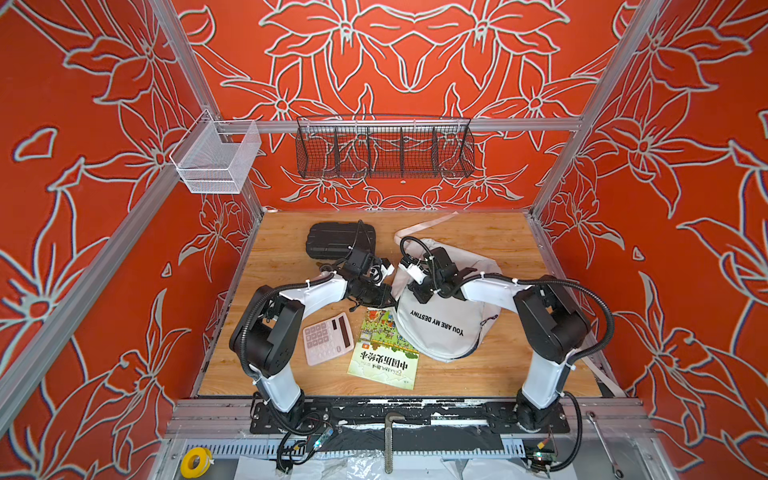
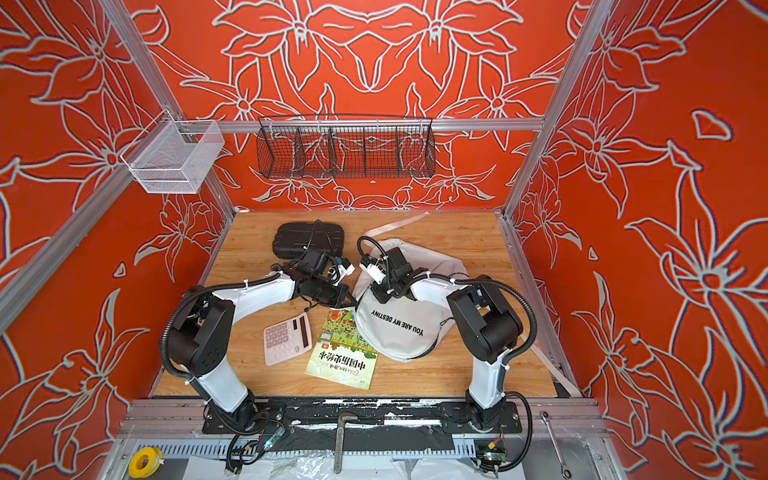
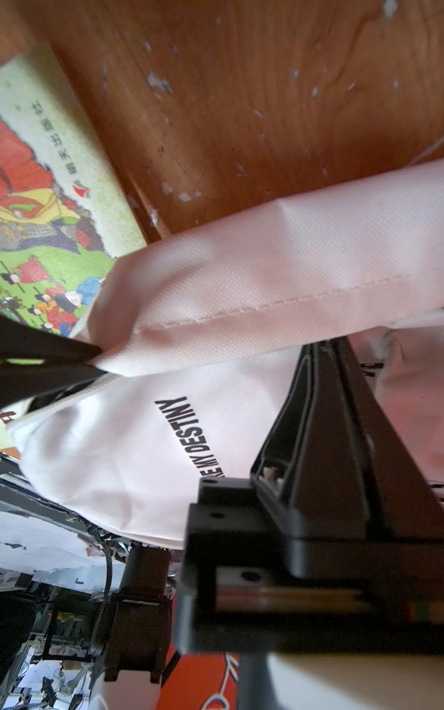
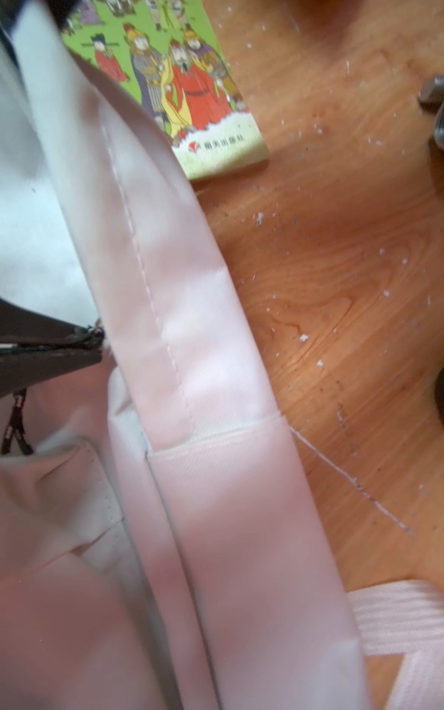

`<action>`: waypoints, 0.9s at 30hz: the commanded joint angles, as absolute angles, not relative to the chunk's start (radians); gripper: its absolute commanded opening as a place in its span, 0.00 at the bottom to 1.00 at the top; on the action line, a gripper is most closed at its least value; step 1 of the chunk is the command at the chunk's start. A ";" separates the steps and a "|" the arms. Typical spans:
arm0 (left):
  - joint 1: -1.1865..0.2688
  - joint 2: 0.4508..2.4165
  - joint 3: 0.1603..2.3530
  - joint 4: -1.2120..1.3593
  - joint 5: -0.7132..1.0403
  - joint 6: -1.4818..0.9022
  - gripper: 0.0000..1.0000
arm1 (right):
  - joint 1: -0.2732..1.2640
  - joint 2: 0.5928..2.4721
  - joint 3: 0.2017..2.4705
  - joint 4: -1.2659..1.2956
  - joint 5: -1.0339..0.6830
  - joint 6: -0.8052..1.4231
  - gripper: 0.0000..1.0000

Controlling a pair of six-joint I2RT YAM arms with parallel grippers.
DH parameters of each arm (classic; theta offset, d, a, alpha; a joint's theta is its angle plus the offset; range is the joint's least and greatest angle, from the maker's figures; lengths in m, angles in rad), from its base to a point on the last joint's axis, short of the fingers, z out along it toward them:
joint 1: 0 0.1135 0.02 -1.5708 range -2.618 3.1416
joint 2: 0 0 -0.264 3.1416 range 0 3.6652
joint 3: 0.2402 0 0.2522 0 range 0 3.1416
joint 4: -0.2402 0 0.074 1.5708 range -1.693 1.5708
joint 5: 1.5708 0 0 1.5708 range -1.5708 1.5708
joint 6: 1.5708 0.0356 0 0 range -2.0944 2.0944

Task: Pack the student bag

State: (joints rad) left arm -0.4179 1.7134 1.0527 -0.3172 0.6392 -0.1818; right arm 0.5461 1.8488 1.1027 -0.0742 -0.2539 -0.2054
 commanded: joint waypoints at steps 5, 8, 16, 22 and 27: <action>-0.415 1.657 1.043 -0.368 0.619 -0.145 0.00 | 0.500 1.908 1.228 -0.261 -0.072 -0.089 0.00; -0.416 1.655 1.032 -0.344 0.612 -0.156 0.00 | 0.492 1.914 1.250 -0.263 -0.030 -0.068 0.00; -0.414 1.730 1.101 -0.296 0.614 -0.168 0.00 | 0.482 1.891 1.323 -0.350 0.037 -0.091 0.01; -0.413 1.804 1.215 -0.279 0.624 -0.186 0.00 | 0.482 1.646 1.131 -0.235 -0.101 -0.181 0.36; -0.407 1.836 1.252 -0.241 0.677 -0.235 0.00 | 0.516 1.418 0.963 -0.196 -0.354 -0.231 0.47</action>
State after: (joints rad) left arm -0.4160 1.8160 1.2209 -0.2733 0.6247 -0.2073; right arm 0.4843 1.4967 1.0084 -0.2306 -0.1894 -0.1810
